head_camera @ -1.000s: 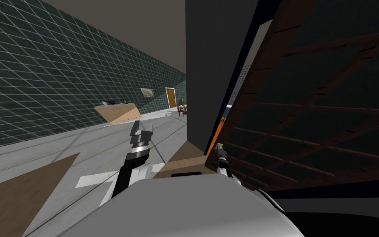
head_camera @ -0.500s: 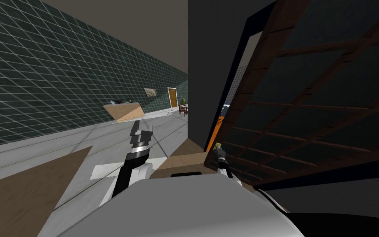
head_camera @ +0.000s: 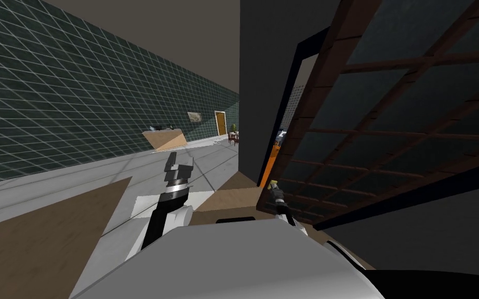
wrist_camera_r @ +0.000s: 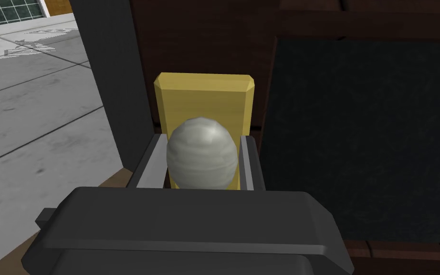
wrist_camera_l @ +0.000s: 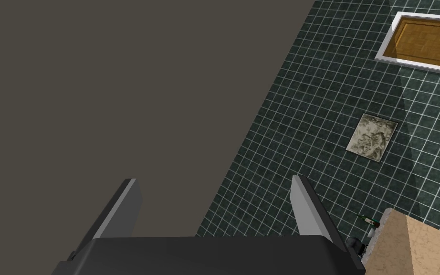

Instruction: Pull the door open

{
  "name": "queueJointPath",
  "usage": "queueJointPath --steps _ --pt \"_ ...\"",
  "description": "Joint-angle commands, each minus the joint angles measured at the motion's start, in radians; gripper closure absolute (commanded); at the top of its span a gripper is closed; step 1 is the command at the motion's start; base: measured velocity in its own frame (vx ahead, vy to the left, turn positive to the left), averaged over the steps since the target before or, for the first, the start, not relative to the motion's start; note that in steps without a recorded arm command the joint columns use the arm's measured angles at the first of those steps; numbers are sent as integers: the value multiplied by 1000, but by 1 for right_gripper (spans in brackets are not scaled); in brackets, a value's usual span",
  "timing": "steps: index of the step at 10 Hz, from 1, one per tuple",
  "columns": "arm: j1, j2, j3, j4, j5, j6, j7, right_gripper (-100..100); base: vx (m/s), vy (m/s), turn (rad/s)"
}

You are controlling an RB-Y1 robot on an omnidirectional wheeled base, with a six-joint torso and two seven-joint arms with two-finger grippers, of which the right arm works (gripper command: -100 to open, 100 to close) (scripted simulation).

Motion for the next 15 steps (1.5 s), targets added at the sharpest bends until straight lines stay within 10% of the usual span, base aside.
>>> queueJointPath --steps 1,10,15 --pt "3 -6 22 -5 12 -10 -18 100 -219 -57 38" --pt "37 -67 114 -7 58 -67 -111 100 -208 -32 80" --pt "80 -121 186 -12 89 -142 -179 100 -192 -42 80"
